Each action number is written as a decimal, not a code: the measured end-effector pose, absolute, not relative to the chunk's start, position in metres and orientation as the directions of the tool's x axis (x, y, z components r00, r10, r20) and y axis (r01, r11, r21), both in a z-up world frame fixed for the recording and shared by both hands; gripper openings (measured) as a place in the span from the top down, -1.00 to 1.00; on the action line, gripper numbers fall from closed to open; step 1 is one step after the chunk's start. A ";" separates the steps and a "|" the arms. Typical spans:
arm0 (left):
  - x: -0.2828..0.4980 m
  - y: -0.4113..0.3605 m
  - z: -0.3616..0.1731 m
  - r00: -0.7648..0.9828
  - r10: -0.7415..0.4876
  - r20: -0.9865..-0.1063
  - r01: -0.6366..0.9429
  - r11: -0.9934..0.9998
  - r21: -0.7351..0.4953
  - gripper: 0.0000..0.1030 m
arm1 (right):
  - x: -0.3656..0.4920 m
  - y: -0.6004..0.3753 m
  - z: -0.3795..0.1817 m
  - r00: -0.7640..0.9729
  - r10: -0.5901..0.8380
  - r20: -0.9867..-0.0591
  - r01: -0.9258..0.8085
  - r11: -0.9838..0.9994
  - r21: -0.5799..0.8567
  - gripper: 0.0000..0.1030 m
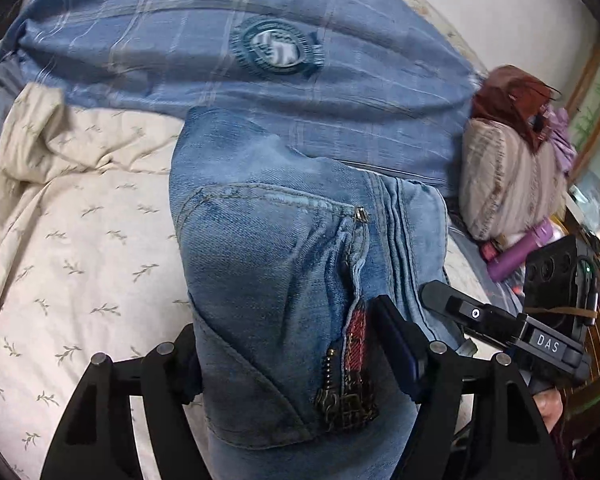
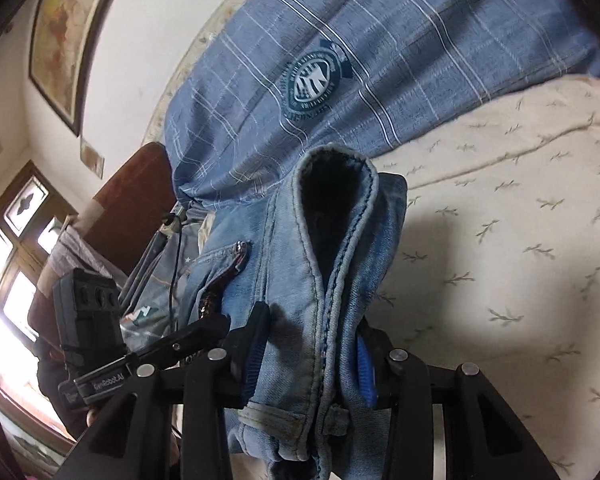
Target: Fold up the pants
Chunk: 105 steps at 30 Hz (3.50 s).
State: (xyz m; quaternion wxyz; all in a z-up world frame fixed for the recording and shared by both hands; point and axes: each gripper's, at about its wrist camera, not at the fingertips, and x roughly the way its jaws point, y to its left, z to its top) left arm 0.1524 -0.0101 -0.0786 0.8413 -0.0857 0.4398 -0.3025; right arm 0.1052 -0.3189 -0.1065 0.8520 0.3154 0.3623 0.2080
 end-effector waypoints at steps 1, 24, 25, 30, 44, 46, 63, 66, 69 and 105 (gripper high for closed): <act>0.156 -0.010 -0.082 0.431 -0.569 -0.700 0.418 0.814 -0.404 -0.45 | 0.112 -0.316 -0.111 0.641 0.583 -0.499 -0.111 0.714 0.692 0.20; 0.103 0.006 -0.053 0.706 -0.228 -0.671 0.227 0.970 -0.090 -0.76 | 0.064 -0.309 -0.086 0.787 0.297 -0.541 -0.033 0.896 0.443 -0.09; 0.091 0.011 -0.045 0.739 -0.207 -0.641 0.213 0.975 -0.068 -0.79 | 0.058 -0.305 -0.080 0.806 0.283 -0.520 -0.043 0.904 0.426 -0.11; 0.051 0.034 -0.016 0.812 -0.125 -0.570 0.151 0.989 -0.002 -0.90 | 0.018 -0.276 -0.051 0.878 0.230 -0.421 -0.071 0.930 0.361 -0.20; -0.011 0.065 0.043 0.883 -0.014 -0.468 0.050 0.997 0.065 -1.00 | -0.046 -0.220 -0.004 0.894 0.287 -0.344 -0.169 0.927 0.334 -0.34; -0.013 0.065 0.044 0.884 -0.003 -0.467 0.043 0.996 0.074 -1.00 | -0.051 -0.217 -0.002 0.900 0.277 -0.338 -0.168 0.933 0.317 -0.35; 0.000 0.055 0.025 0.869 0.054 -0.492 0.001 0.994 0.112 -1.00 | -0.035 -0.228 -0.049 0.913 0.174 -0.369 -0.097 0.971 0.218 -0.41; 0.000 0.050 0.023 0.871 0.055 -0.488 0.008 0.992 0.126 -1.00 | -0.034 -0.233 -0.049 0.912 0.175 -0.370 -0.095 0.970 0.224 -0.41; -0.001 0.044 0.020 0.869 0.048 -0.493 0.020 0.991 0.132 -1.00 | -0.036 -0.237 -0.047 0.917 0.174 -0.359 -0.095 0.970 0.226 -0.41; 0.004 0.030 -0.012 0.821 0.034 -0.569 0.073 0.984 0.164 -1.00 | -0.037 -0.238 -0.047 0.913 0.180 -0.365 -0.102 0.970 0.223 -0.42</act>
